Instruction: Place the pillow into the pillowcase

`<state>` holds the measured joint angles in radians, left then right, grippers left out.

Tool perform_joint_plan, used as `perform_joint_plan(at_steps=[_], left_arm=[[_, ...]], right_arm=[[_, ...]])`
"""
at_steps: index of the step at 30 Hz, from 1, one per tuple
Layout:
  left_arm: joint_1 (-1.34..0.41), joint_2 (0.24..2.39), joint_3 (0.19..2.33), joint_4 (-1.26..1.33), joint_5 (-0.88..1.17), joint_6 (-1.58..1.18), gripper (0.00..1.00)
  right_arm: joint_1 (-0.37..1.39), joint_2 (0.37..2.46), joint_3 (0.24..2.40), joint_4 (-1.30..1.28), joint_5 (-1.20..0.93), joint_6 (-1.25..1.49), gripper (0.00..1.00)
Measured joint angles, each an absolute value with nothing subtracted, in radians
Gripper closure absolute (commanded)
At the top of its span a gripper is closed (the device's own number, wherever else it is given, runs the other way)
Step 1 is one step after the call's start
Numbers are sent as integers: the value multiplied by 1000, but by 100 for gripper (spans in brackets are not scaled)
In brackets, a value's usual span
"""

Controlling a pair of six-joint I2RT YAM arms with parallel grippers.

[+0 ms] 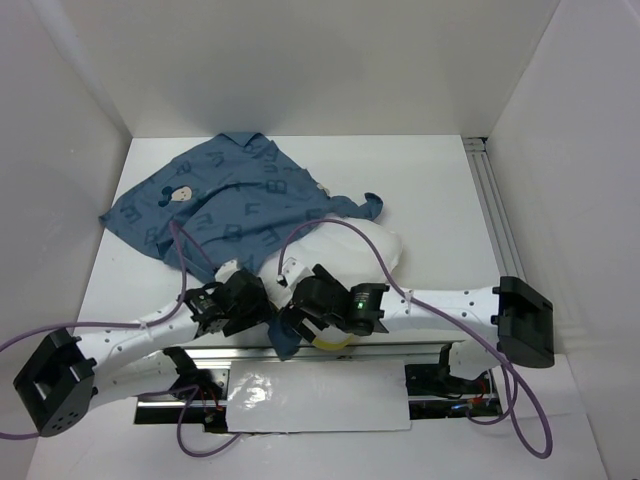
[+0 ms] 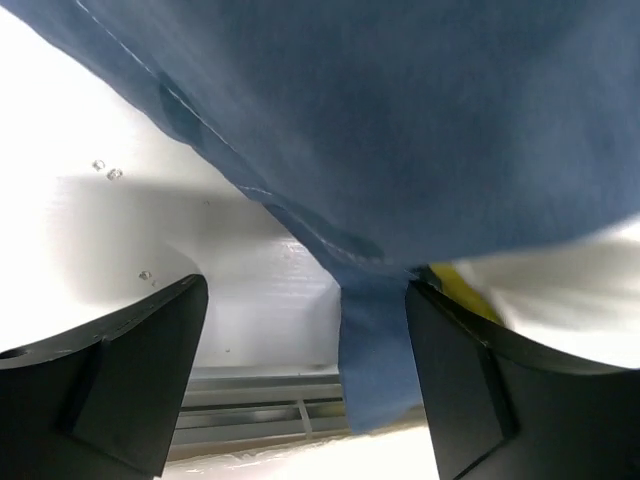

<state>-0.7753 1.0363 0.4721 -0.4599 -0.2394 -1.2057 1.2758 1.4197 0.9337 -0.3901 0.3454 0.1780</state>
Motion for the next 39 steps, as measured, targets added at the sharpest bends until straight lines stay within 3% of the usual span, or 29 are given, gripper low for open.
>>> perform_joint_plan(at_steps=[4,13,24,26,27,30,31,32,33,34,36,37,38,39], left_arm=[[-781,952,437,-452,-225,-1187,6],[-860,808,430,-554,-244,-1186,0],[-823,972,430,-442,-288,-1207,0],[-798,994,430,-390,-279,-1204,5],[-785,1003,429,-366,-271,-1201,9],[-738,1041,415,-274,-226,-1181,40],[-728,1053,409,-244,-210,-1178,69],[-719,1068,400,-213,-196,-1173,92],[-713,1086,391,-198,-192,-1169,100],[-707,1099,388,-183,-177,-1165,100],[-703,1110,392,-168,-175,-1155,100],[-708,1112,397,-174,-178,-1155,100],[-718,1111,401,-186,-184,-1154,100],[-730,1106,405,-205,-194,-1154,100]], right_arm=[[1227,1429,917,-372,318,197,10],[1180,1431,899,-348,269,219,10],[1177,1431,897,-343,249,219,9],[1177,1431,897,-342,247,219,9],[1177,1431,896,-340,246,219,9],[1177,1431,894,-333,242,219,9],[1177,1431,892,-328,239,219,12],[1177,1431,889,-324,237,219,14],[1177,1431,889,-324,233,218,16],[1175,1433,889,-322,229,218,18],[1173,1440,889,-316,226,216,29],[1173,1447,889,-310,226,215,43],[1173,1457,889,-302,227,210,64],[1171,1468,889,-293,231,207,100]])
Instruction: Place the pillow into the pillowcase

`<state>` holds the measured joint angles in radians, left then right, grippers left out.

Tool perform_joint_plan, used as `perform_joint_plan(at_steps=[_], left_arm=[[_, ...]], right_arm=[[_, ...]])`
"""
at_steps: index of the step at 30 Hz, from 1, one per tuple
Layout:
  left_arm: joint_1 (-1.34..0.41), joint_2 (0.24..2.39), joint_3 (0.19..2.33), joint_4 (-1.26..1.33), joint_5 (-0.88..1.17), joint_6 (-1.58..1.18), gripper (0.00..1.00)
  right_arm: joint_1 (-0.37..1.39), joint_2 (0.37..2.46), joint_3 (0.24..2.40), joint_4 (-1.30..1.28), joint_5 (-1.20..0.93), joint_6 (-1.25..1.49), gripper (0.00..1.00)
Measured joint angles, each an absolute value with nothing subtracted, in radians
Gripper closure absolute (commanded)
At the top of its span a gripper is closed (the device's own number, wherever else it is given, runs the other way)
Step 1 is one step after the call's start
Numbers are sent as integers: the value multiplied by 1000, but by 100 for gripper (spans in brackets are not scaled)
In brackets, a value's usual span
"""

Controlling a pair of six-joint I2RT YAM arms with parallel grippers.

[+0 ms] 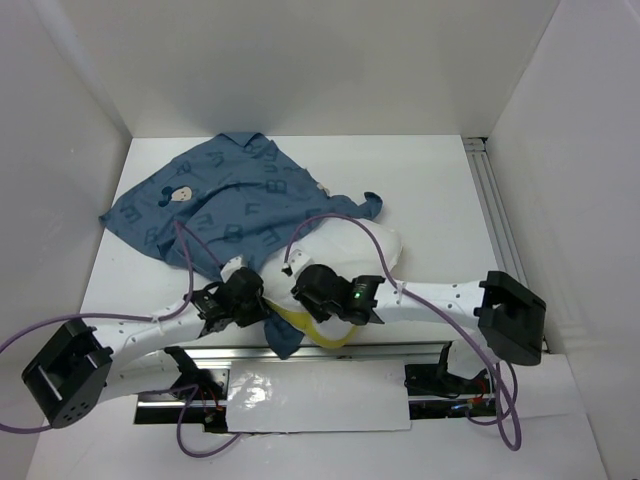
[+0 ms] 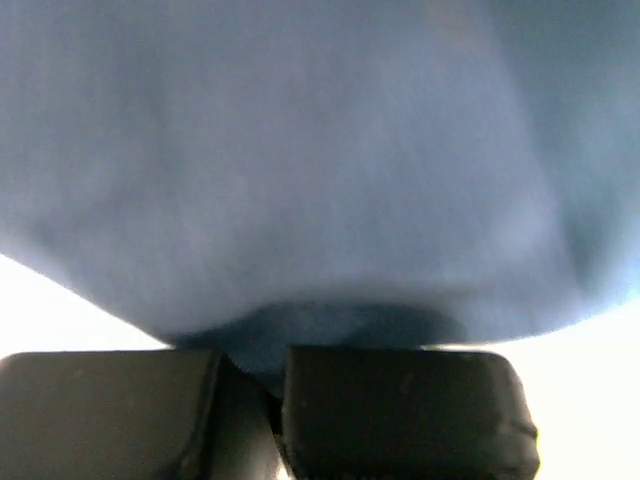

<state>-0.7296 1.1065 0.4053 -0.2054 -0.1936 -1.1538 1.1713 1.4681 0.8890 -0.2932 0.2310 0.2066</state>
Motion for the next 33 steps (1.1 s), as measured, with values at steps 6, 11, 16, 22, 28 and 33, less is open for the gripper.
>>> perform_joint_plan(at_steps=[6,11,16,22,28,33], left_arm=[[-845,972,412,-300,-241,-1101,100],[-969,947,463,-336,-239,-1024,100],[-1103,949,608,-330,-194,-927,100],[-1135,950,688,-252,-98,-840,100],[-1136,946,669,-232,-39,-815,100],[-1142,988,659,-259,-19,-823,80]], right_arm=[[1171,1501,886,-193,376,277,100],[1144,1462,842,39,486,311,100],[1109,1464,842,350,573,340,100],[1102,1520,824,607,648,401,100],[1104,1579,723,707,662,485,100],[1106,1512,670,627,604,547,46]])
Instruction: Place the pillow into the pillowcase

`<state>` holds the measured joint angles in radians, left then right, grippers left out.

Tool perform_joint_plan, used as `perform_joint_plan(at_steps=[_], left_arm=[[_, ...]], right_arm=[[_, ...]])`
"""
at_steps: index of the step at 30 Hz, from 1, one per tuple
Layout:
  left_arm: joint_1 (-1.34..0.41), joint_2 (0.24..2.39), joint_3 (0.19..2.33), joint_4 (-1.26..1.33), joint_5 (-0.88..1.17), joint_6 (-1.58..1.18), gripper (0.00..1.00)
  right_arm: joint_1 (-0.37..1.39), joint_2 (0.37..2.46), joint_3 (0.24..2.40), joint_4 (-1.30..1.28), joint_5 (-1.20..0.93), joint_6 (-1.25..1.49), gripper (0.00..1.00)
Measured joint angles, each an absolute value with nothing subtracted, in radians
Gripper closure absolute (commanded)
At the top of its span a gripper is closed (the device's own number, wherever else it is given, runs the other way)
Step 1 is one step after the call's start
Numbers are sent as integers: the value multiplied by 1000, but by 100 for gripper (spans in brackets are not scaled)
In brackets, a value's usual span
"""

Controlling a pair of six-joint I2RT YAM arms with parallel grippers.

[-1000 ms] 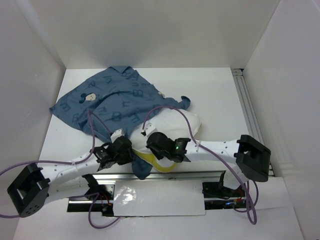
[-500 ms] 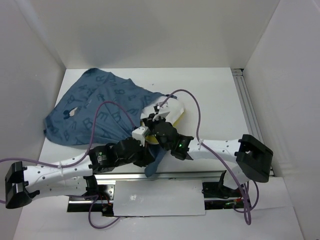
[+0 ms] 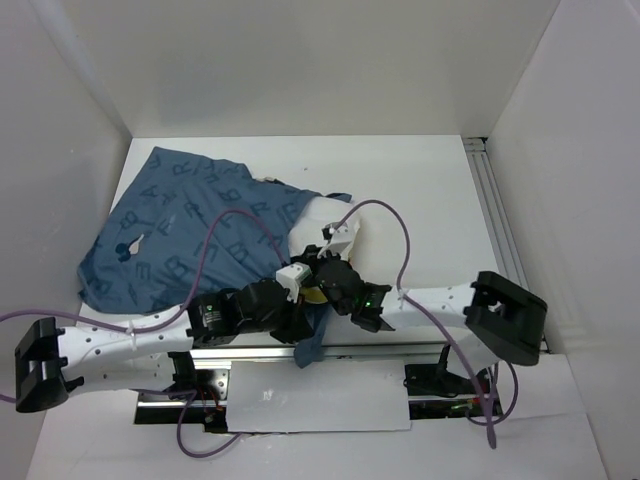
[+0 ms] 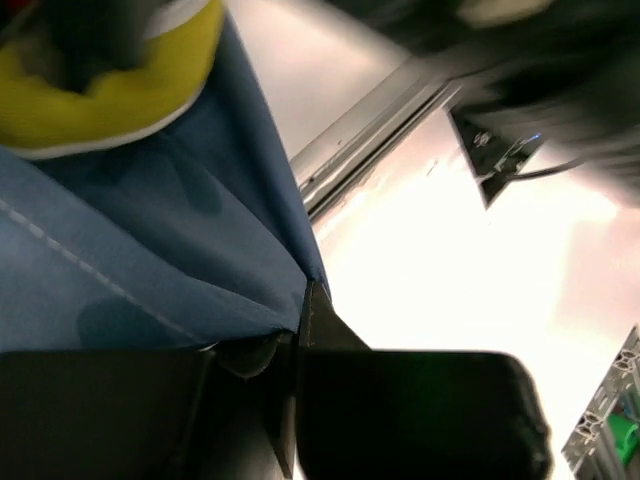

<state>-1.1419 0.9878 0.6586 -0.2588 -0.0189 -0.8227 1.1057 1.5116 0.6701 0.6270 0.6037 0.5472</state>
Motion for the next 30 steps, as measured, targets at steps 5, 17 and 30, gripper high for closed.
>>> perform_joint_plan(at_steps=[5,17,30], left_arm=[[-1158,1060,702,-332,-2,-812,51],[-1093,1217,1098,-586,-191,-755,4],[-678,1838,1668,-771,-456,-544,6]], right_arm=[[1095,1299,659,340,566,595,10],[839,1048,720,-210,500,525,0],[199,1211,854,-199,-65,367,0]])
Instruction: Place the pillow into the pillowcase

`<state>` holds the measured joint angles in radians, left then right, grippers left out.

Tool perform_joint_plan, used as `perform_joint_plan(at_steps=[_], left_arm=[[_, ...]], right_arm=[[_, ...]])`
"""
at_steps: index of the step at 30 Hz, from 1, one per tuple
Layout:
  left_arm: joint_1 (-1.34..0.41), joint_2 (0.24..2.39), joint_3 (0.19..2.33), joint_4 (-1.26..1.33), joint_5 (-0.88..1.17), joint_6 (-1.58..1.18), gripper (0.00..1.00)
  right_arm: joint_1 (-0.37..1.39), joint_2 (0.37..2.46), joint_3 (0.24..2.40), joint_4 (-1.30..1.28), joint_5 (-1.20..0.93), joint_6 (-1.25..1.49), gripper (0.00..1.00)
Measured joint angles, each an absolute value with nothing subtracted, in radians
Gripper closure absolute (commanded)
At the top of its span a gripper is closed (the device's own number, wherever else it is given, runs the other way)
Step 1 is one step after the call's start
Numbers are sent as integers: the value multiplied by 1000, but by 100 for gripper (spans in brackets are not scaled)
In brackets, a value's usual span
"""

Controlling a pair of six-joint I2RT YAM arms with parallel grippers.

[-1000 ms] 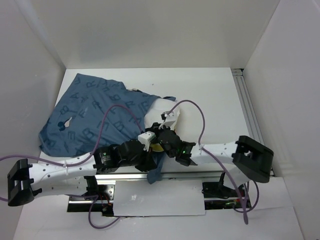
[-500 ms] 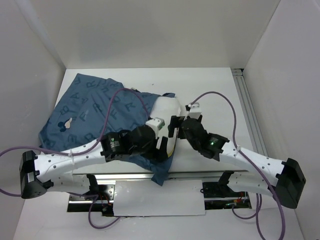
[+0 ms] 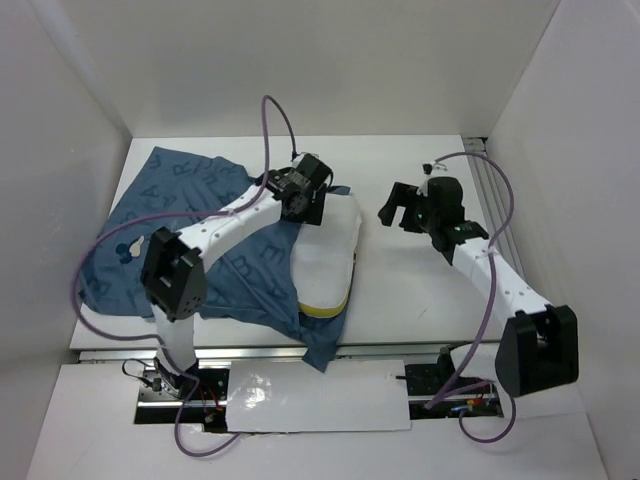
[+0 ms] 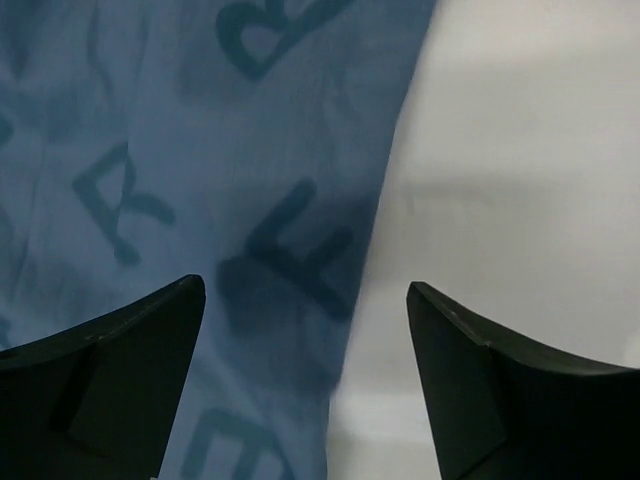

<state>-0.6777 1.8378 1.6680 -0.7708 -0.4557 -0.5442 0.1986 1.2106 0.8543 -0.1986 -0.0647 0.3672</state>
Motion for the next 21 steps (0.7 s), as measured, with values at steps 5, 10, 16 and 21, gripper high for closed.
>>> perform_joint_plan(at_steps=[5,10,16,21], left_arm=[[-632,2026,1815,-788,-478,-452,19],[-564,2099,1861,-794,-451,-400,100],[-546,2093,1878,-789,-368,-355,100],[-546,2034,1867,-755,-230,-310,100]], right_arm=[[203,1359,918,-147,-225,327,0],[266,1476,942,-108,-312,308,0],[390,1610,944,-45,-416,297,20],[479,1716,991,36,-464,275,100]])
